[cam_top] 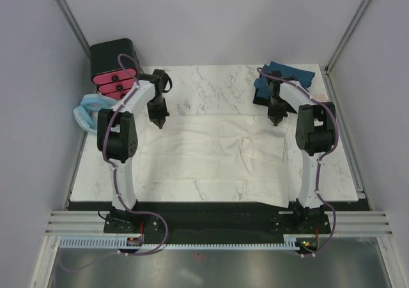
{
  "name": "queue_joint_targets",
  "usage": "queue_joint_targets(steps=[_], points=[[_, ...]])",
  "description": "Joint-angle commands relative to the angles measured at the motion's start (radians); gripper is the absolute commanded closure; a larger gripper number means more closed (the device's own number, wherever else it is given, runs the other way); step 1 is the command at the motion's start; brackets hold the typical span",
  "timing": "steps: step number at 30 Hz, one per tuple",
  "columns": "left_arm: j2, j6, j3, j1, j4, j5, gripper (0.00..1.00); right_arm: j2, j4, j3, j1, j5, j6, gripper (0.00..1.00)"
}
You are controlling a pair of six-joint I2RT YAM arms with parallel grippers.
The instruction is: Fold and stack the t-shirts
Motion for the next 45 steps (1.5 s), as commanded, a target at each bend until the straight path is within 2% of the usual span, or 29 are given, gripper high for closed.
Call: queue_joint_targets(steps=[1, 8, 17, 21, 22, 24, 25, 30, 32, 38, 40, 42, 45], points=[[0.104, -0.016, 0.115, -0.017, -0.066, -0.024, 0.98, 0.024, -0.036, 0.012, -0.001, 0.041, 0.002, 1.0], [0.207, -0.057, 0.225, -0.025, -0.121, -0.089, 0.98, 0.133, -0.058, 0.144, -0.001, 0.04, 0.019, 1.0], [0.32, -0.1, 0.443, -0.023, -0.202, -0.147, 0.98, 0.204, -0.046, 0.296, -0.001, 0.015, 0.004, 1.0], [0.345, -0.102, 0.468, -0.023, -0.207, -0.145, 0.98, 0.225, -0.039, 0.333, -0.003, -0.011, -0.01, 0.99], [0.348, -0.103, 0.466, -0.023, -0.21, -0.148, 0.98, 0.227, -0.039, 0.336, -0.001, -0.021, -0.015, 0.95], [0.336, -0.108, 0.465, -0.023, -0.207, -0.152, 0.98, 0.213, -0.023, 0.327, -0.001, -0.057, -0.019, 0.77], [0.325, -0.108, 0.46, -0.023, -0.2, -0.158, 0.98, 0.198, -0.01, 0.315, 0.001, -0.067, -0.018, 0.76], [0.172, -0.097, 0.364, -0.023, -0.074, -0.173, 0.98, -0.054, 0.146, 0.134, 0.001, -0.077, -0.003, 0.64], [0.123, -0.099, 0.309, -0.023, -0.031, -0.176, 0.93, -0.17, 0.169, 0.071, -0.001, -0.049, -0.001, 0.61], [-0.052, -0.068, 0.123, -0.023, 0.006, -0.165, 0.9, -0.41, 0.078, -0.101, -0.001, 0.023, -0.015, 0.59], [-0.11, -0.053, 0.072, -0.023, 0.014, -0.171, 0.89, -0.466, 0.03, -0.135, -0.001, 0.035, -0.022, 0.55], [-0.152, -0.045, -0.003, -0.025, 0.02, -0.158, 0.89, -0.497, -0.062, -0.167, -0.001, 0.032, -0.012, 0.57], [-0.226, -0.048, -0.101, -0.028, 0.04, -0.098, 0.89, -0.548, -0.092, -0.27, 0.002, -0.003, 0.005, 0.59]])
